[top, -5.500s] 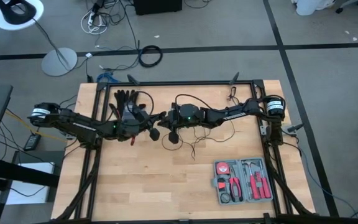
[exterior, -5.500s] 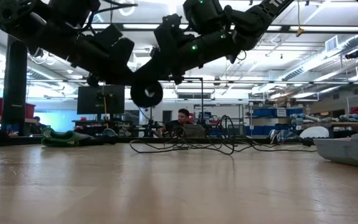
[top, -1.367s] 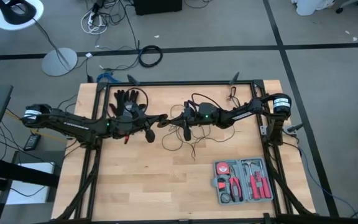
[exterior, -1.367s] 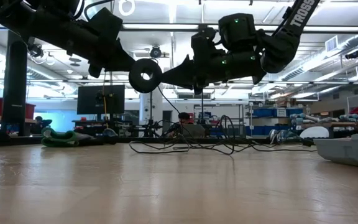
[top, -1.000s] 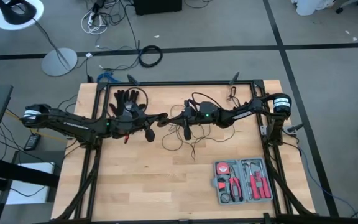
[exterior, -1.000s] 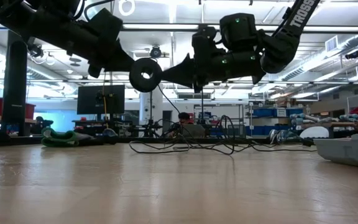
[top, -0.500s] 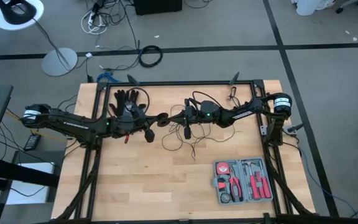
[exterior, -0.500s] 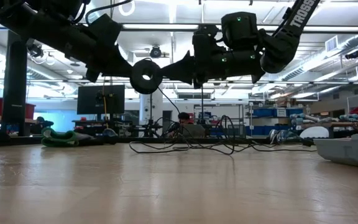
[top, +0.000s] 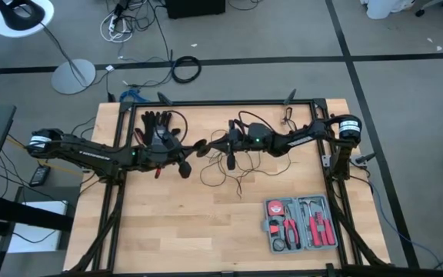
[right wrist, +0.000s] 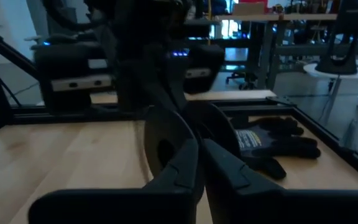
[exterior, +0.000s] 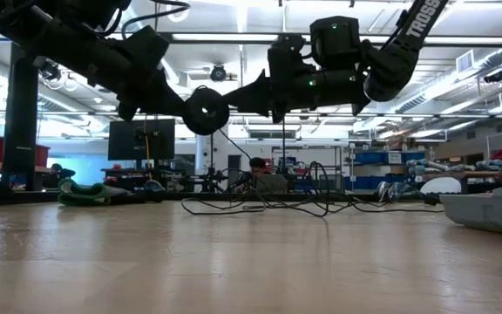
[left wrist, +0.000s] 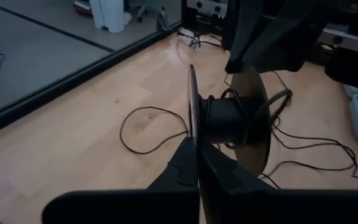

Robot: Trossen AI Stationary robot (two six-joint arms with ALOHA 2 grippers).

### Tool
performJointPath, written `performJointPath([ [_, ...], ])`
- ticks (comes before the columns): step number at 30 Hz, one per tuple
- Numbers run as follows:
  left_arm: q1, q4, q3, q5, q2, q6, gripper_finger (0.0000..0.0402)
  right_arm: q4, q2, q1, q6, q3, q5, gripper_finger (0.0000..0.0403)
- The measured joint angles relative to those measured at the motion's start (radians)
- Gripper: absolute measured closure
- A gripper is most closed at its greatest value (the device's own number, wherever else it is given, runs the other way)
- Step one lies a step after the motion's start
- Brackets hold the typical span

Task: Coil cords
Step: Coil the black wire

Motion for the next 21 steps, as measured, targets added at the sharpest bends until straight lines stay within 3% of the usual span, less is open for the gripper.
performJointPath([
  [6, -0.001, -0.04, 0.0, -0.039, -0.024, -0.003, 0.0401, -0.121, -0.034, -0.033, 0.079, -0.006, 0.002, 0.0365],
  [12, -0.001, -0.097, 0.0, -0.059, -0.047, -0.01, 0.0401, -0.447, -0.207, -0.049, 0.064, -0.041, 0.019, 0.0371],
  [16, -0.001, -0.095, 0.0, -0.073, -0.047, -0.01, 0.0401, -0.652, -0.309, -0.038, 0.037, -0.054, 0.095, 0.0383],
  [21, -0.001, -0.088, 0.0, -0.078, -0.047, -0.01, 0.0401, -0.677, -0.358, -0.004, 0.058, -0.11, 0.132, 0.0394],
])
